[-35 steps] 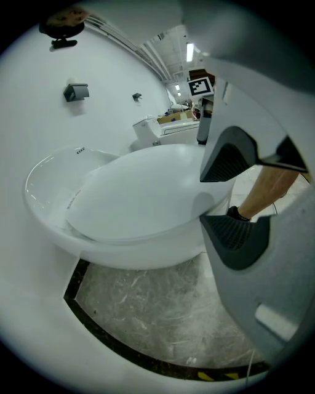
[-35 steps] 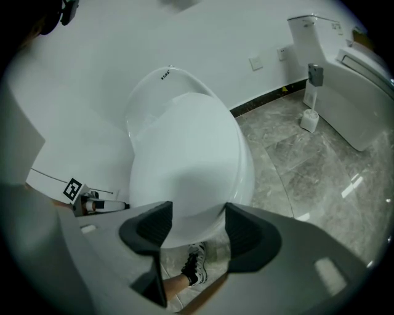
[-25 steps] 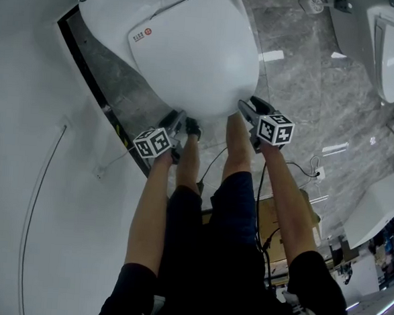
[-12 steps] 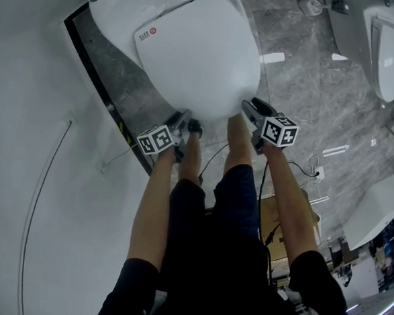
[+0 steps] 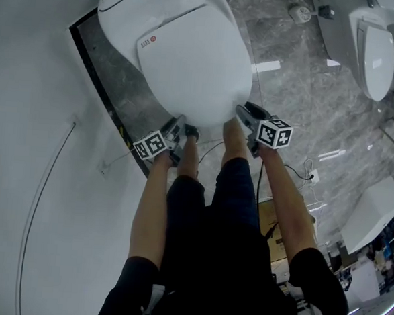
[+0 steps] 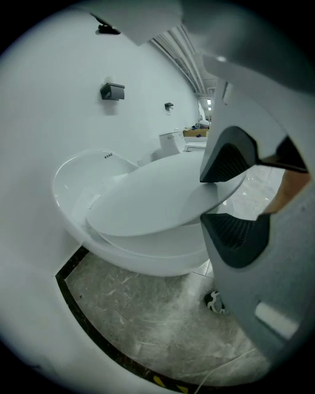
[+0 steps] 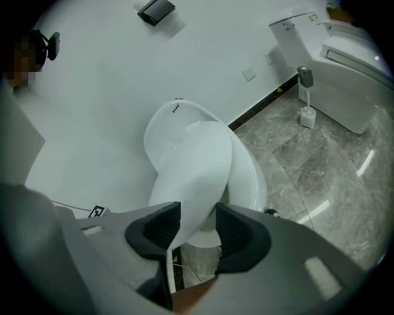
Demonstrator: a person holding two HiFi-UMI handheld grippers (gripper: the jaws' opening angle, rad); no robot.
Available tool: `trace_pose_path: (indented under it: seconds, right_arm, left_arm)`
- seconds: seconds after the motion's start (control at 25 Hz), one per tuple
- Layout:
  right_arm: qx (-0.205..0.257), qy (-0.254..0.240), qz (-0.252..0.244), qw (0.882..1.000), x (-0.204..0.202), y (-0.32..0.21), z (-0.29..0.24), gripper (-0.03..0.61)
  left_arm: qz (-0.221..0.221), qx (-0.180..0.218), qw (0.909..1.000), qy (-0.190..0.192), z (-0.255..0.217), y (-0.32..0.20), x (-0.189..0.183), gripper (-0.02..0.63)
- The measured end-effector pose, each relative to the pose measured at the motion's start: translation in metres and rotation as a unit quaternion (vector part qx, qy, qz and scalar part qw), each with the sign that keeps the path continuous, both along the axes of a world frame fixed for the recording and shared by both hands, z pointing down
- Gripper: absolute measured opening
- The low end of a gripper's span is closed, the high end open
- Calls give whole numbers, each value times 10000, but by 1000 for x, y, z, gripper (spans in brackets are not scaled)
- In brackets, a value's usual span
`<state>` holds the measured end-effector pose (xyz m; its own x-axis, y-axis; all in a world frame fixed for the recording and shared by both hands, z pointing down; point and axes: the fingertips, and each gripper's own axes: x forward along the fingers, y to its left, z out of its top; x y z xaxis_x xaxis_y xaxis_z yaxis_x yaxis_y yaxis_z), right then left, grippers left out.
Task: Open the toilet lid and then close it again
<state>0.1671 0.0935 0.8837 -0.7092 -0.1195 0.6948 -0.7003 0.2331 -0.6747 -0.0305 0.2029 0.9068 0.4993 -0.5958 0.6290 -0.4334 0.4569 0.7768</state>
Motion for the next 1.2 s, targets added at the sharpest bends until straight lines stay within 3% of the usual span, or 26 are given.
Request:
trace_pose_path:
  seconds: [0.4,0.8,0.92,1.08,1.2]
  right_arm:
    - [178,-390,-495,9979,-11,-17,-64,176]
    - [696,-684,-979,9904,-28,-41,-130,193]
    - [739,-818,-1029,9886,-36,-49,-150,198]
    - [978,-879,-1482,9802,-44,-62,-174,201]
    - [1324,-800,-2009,9673,-47,-67,-188,201]
  left_arm:
    - [-867,221,9953,361,-63,-15,-17,126]
    - [-1397,633,9872,447,-126,-44,-31,124]
    - [-1632,538,9845,339,-141,-48,-41,124]
    - [-1956,620,9783,271,-158,-60,-51,124]
    - [-2044,632,9767,194,-164,-64,-55,124]
